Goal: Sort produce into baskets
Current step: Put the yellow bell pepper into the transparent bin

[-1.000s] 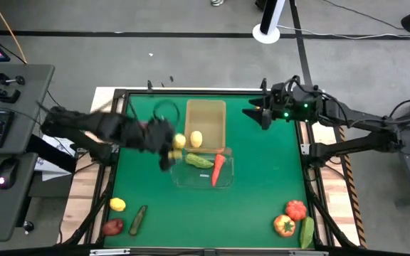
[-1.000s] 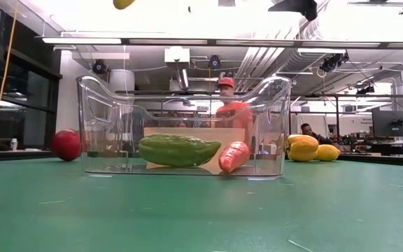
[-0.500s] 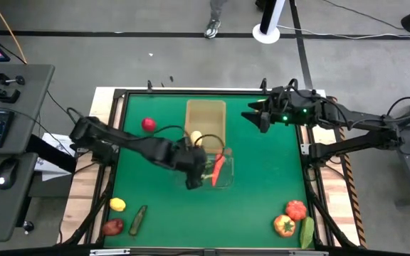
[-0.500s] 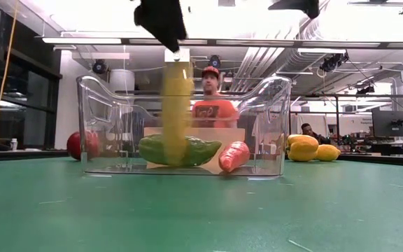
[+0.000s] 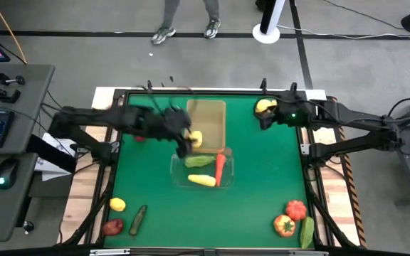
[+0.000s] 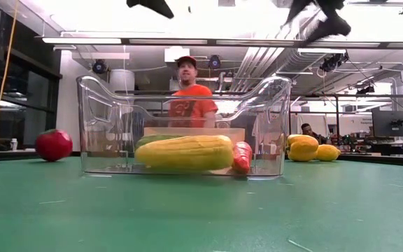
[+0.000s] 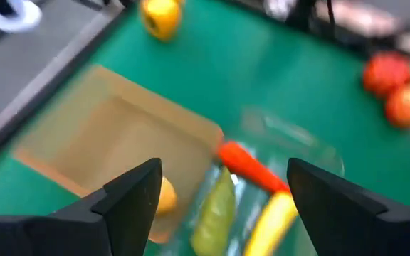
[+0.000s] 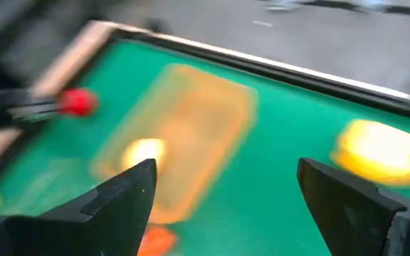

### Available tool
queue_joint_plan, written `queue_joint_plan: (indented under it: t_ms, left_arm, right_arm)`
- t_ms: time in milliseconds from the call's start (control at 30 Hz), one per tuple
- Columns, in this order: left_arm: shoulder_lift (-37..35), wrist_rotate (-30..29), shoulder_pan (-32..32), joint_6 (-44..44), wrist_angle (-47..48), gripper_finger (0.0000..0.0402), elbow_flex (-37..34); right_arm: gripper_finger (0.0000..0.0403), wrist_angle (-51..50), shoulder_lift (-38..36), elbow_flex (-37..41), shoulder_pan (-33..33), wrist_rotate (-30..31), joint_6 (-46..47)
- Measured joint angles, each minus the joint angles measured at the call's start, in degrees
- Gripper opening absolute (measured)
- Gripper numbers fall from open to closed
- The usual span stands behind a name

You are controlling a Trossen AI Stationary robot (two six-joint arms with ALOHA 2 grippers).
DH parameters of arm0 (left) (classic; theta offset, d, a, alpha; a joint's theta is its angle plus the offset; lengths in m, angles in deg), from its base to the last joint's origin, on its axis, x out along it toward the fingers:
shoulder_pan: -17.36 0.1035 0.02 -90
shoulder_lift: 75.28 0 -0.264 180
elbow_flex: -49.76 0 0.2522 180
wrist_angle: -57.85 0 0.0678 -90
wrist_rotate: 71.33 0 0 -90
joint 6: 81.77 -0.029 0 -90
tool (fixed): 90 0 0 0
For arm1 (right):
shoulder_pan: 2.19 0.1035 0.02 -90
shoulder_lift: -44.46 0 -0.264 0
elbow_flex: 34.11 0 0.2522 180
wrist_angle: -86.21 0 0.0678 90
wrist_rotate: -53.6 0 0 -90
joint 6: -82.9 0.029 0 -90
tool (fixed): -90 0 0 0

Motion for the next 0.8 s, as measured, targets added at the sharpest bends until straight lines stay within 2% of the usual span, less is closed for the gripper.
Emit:
queue_joint_plan:
  t_ms: [100,167,333,500,633,800]
  left_arm:
    - [-4.27,-1.71,3.37,0.86,-0.05,0.0290,0.02]
    - [-6.32,-2.59,5.58,2.13,-0.22,0.0290,0.02]
    - [-9.42,-3.56,9.21,6.10,-4.21,0.0290,0.02]
    - [-9.48,-4.20,9.71,6.18,-14.67,0.0290,0.02]
    - [-8.07,-4.94,11.25,3.94,-19.99,0.0289,0.09]
    - [-7.54,-2.53,17.73,3.87,-19.64,0.0289,0.02]
  right_arm:
    - [0.0332,-5.78,1.14,0.24,-4.80,0.96,1.46]
    - [0.0332,-5.14,1.85,1.63,-9.08,-1.81,-1.69]
    - [0.0332,3.88,5.25,7.68,-19.98,-11.19,-10.82]
    - [0.0332,8.96,11.67,10.16,-29.51,-12.31,-13.96]
    - [0.0332,11.79,16.51,9.29,-33.02,-11.13,-16.41]
    - [0.0332,12.71,22.00,9.29,-34.63,-10.55,-16.28]
